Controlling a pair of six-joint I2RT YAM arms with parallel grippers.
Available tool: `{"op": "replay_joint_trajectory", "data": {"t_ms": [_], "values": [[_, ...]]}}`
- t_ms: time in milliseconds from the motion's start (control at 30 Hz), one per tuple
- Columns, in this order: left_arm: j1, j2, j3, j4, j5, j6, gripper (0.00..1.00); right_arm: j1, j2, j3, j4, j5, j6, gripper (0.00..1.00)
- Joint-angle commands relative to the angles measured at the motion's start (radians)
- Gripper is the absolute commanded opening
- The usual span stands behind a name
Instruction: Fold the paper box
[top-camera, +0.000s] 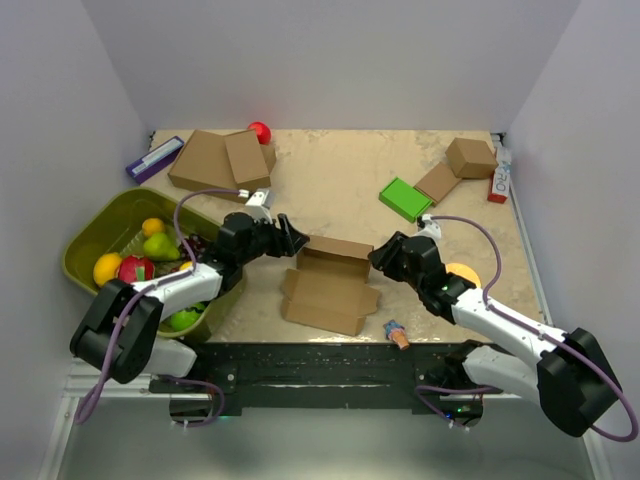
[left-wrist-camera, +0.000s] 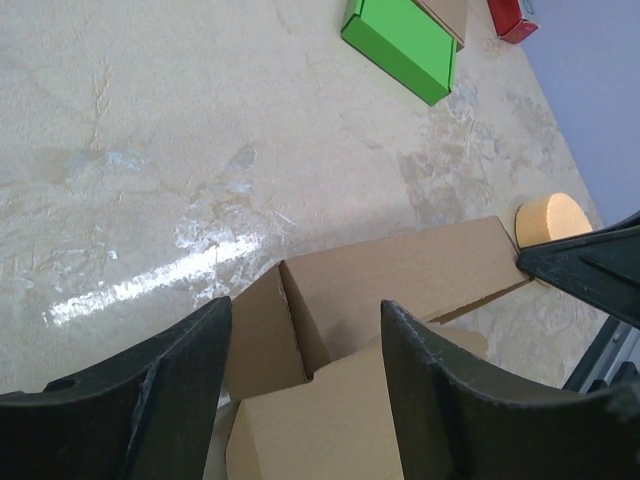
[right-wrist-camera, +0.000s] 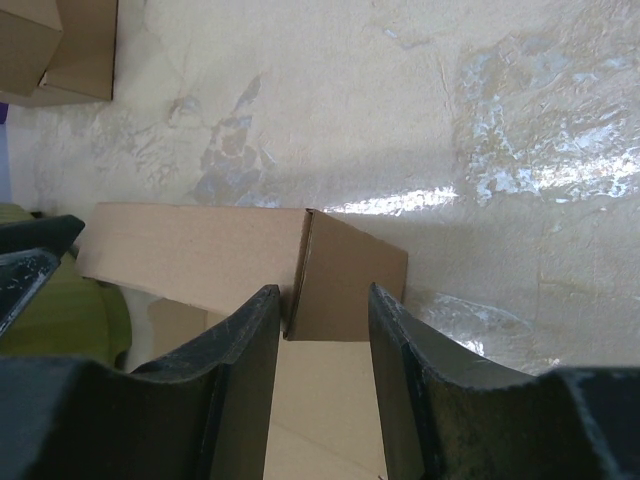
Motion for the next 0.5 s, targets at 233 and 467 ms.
{"op": "replay_joint_trajectory", "data": {"t_ms": [233, 467], "values": [[0.031, 0.109, 0.0, 0.026, 0.037, -0.003, 0.54, -0.001, 0.016, -0.02, -0.047, 0.019, -0.011, 0.42], [0.031, 0.118, -0.019, -0.017, 0.026, 0.031, 0.52, -0.002, 0.012, -0.023, -0.047, 0.022, -0.011, 0.42]]}}
